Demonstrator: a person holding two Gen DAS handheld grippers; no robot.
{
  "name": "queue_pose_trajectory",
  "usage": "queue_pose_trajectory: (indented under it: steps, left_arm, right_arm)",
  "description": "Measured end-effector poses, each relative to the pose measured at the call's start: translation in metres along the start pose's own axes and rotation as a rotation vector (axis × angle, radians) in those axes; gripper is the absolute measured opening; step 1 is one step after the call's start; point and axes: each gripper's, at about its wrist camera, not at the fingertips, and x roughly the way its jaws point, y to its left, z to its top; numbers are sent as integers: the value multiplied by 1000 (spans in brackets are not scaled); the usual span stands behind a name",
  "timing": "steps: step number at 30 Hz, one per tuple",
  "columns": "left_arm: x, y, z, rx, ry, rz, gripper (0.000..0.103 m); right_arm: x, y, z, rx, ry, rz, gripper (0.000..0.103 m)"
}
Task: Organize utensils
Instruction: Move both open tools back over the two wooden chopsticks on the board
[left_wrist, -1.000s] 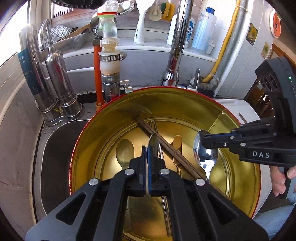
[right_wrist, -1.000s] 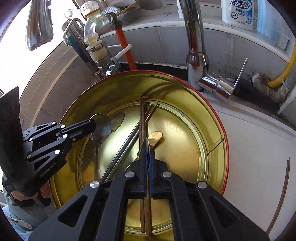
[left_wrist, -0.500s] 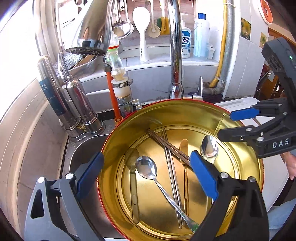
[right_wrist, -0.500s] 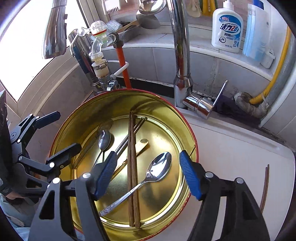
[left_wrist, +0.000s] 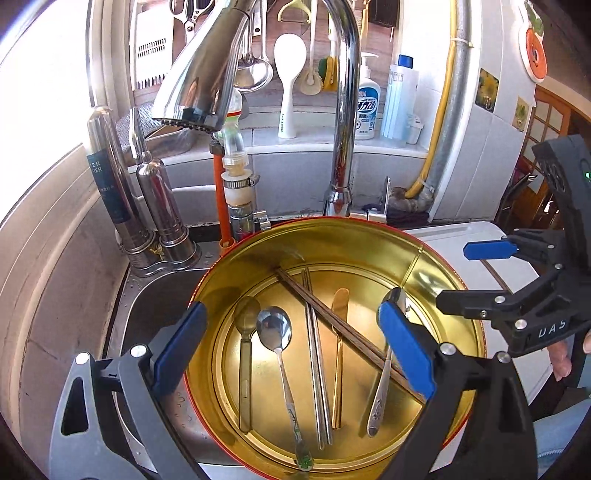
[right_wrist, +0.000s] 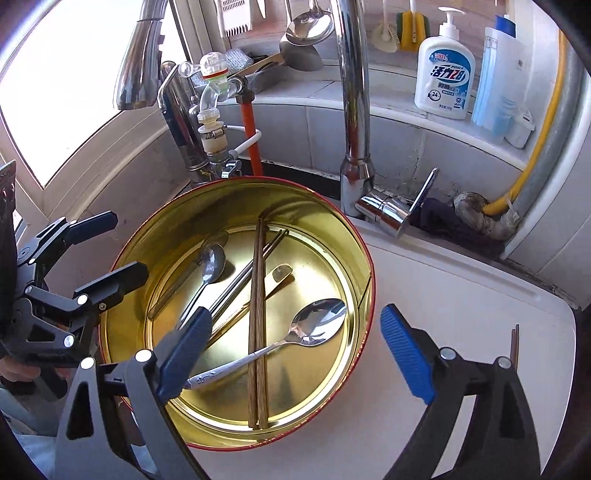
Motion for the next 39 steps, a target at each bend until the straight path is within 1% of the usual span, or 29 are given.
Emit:
queue_pose_trajectory:
  steps: [4,10,15,19,23,27,30,35,39]
  left_arm:
    - [1,-16,6,-13,-2,-40,91]
    - [9,-57,18,1,5,-144,91]
    - [22,-105,28,59,27,-231,91]
    - [34,-149,34,125,54,-292,91]
    - [51,-190,37,176,91,-334,91]
    - [73,-224,37,206,138,-367,91]
    - [93,-245,33,219,181,-378,91]
    - [123,-276,24,265,252,-387,91]
    - [143,-298,16,301,316,-393,91]
  right_arm:
    - [-13,-18,-9,26,-21,-17,93]
    - [-34,-64,-29,107,-40,-74,93]
    - [-51,-112,-52,181,-39,-155,93]
    - [-62,-149,-73,239,-28,-218,93]
    - [-71,-182,-97,293,-13,-264,93]
    - [-75,-206,-117,330,14,-300,93]
    - [-74,-215,-128,316,50,-328,93]
    - [-67,-211,-142,205,117,-382,93]
    - [-62,-209,-154,178,136,-365,93]
